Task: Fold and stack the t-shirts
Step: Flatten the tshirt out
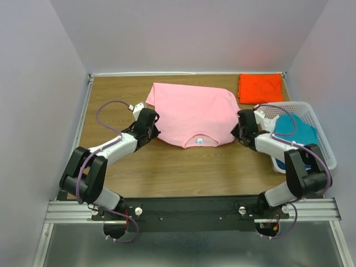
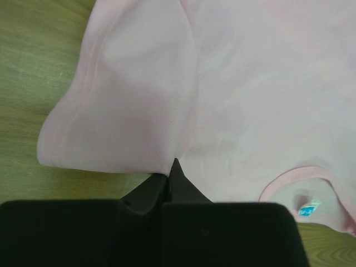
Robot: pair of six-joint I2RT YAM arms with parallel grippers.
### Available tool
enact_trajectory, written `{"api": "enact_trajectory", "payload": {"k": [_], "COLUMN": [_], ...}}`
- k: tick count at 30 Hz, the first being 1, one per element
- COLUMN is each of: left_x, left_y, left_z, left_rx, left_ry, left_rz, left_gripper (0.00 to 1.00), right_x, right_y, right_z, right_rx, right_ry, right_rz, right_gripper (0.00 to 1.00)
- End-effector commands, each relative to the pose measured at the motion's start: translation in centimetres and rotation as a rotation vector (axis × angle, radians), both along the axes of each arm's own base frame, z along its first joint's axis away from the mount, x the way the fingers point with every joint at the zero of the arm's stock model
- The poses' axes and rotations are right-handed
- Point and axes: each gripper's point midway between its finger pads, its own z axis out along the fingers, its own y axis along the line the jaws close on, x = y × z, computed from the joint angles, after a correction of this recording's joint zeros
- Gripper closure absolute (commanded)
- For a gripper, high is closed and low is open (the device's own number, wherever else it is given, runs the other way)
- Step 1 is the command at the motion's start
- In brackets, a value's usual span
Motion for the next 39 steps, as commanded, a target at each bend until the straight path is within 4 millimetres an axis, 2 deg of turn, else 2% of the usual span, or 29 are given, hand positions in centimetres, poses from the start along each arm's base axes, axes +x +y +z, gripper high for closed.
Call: {"api": "enact_trajectory", "payload": {"k": [1, 2, 3, 5, 6, 7, 8, 9, 10, 11, 12, 13, 15, 16, 21, 22, 23, 26, 27, 29, 30, 32, 33, 34, 35, 36, 37, 38, 39], "left_x": [2.1, 2.4, 2.4, 2.4, 1.7, 1.3, 0.0, -0.9, -1.9, -3.9, -5.0, -6.3, -9.5, -11.0, -15.1, -14.4, -14.8, -12.4, -10.2, -8.3, -5.6, -3.6, -0.9, 0.2, 0.8, 3.3, 4.2, 4.1, 6.1], "left_y": [0.7, 0.7, 1.2, 1.6, 2.2, 2.4, 3.0, 3.1, 3.4, 4.0, 4.3, 4.6, 5.1, 5.5, 6.2, 5.9, 6.2, 6.5, 6.7, 7.1, 6.8, 7.3, 6.5, 5.7, 6.5, 5.6, 5.6, 6.4, 5.8], "left_z": [7.2, 9.2, 12.3, 17.1, 20.8, 23.2, 27.6, 29.7, 32.2, 35.7, 37.4, 39.5, 43.5, 45.9, 52.6, 52.2, 53.4, 53.8, 53.0, 52.7, 51.4, 51.8, 50.4, 50.3, 51.7, 50.7, 50.9, 53.3, 52.6], "left_rx": [0.009, 0.000, -0.015, -0.037, -0.066, -0.085, -0.121, -0.146, -0.175, -0.215, -0.240, -0.265, -0.318, -0.330, -0.339, -0.323, -0.321, -0.279, -0.252, -0.223, -0.184, -0.150, -0.117, -0.116, -0.105, -0.091, -0.082, -0.077, -0.066], "left_ry": [-0.166, -0.202, -0.273, -0.375, -0.460, -0.514, -0.613, -0.665, -0.727, -0.830, -0.883, -0.941, -1.056, -1.117, -1.276, -1.261, -1.283, -1.249, -1.204, -1.169, -1.118, -1.102, -1.049, -1.041, -1.062, -1.030, -1.028, -1.066, -1.037], "left_rz": [0.030, 0.034, 0.058, 0.066, 0.074, 0.072, 0.070, 0.057, 0.050, 0.030, 0.020, 0.007, -0.043, -0.062, -0.142, -0.142, -0.137, -0.070, -0.009, 0.060, 0.102, 0.139, 0.123, 0.075, 0.083, 0.059, 0.053, 0.059, 0.029], "left_gripper": [1.00, 1.00, 1.00, 1.00, 1.00, 1.00, 1.00, 1.00, 1.00, 1.00, 1.00, 1.00, 1.00, 1.00, 1.00, 1.00, 1.00, 1.00, 1.00, 1.00, 1.00, 1.00, 1.00, 1.00, 1.00, 1.00, 1.00, 1.00, 1.00], "right_x": [1.3, 1.5, 1.5, 1.5, 0.7, 0.3, -0.4, -0.8, -1.9, -2.6, -3.3, -4.8, -6.3, -7.7, -10.2, -9.9, -10.1, -8.1, -7.3, -4.1, -3.2, 0.0, 0.9, 1.9, 3.3, 4.2, 4.7, 5.6, 5.7], "right_y": [0.5, 0.6, 0.6, 0.6, 0.3, 0.4, 0.4, 0.6, 0.5, 0.5, 0.5, 0.5, 0.4, 0.5, 1.9, 2.0, 2.5, 3.0, 2.8, 3.0, 3.0, 3.0, 3.0, 3.1, 3.3, 3.4, 3.4, 3.7, 3.9], "right_z": [7.6, 9.6, 13.5, 17.8, 19.0, 23.4, 25.0, 27.3, 31.3, 33.2, 35.0, 39.0, 41.8, 45.1, 50.5, 50.9, 51.4, 51.9, 52.2, 50.7, 50.5, 49.4, 49.4, 49.1, 49.7, 49.8, 50.6, 51.9, 52.9], "right_rx": [0.009, 0.009, 0.025, 0.026, 0.019, 0.031, 0.040, 0.059, 0.076, 0.084, 0.090, 0.099, 0.102, 0.108, 0.119, 0.116, 0.123, 0.098, 0.085, 0.048, 0.031, -0.016, -0.036, -0.067, -0.078, -0.092, -0.118, -0.126, -0.136], "right_ry": [-0.187, -0.234, -0.326, -0.424, -0.425, -0.520, -0.543, -0.591, -0.683, -0.719, -0.756, -0.841, -0.888, -0.954, -1.048, -1.051, -1.059, -1.044, -1.041, -0.984, -0.974, -0.930, -0.924, -0.913, -0.918, -0.916, -0.931, -0.955, -0.979], "right_rz": [0.072, 0.084, 0.092, 0.104, 0.110, 0.127, 0.137, 0.150, 0.161, 0.172, 0.186, 0.209, 0.231, 0.263, 0.391, 0.391, 0.422, 0.431, 0.411, 0.383, 0.375, 0.346, 0.344, 0.348, 0.342, 0.342, 0.346, 0.345, 0.357], "right_gripper": [0.99, 0.99, 0.99, 0.99, 0.99, 0.99, 0.99, 0.99, 0.99, 0.99, 0.99, 0.99, 0.99, 0.99, 0.99, 0.99, 0.99, 0.99, 0.99, 0.99, 0.99, 0.99, 0.99, 0.99, 0.99, 0.99, 0.99, 0.99, 0.99]}}
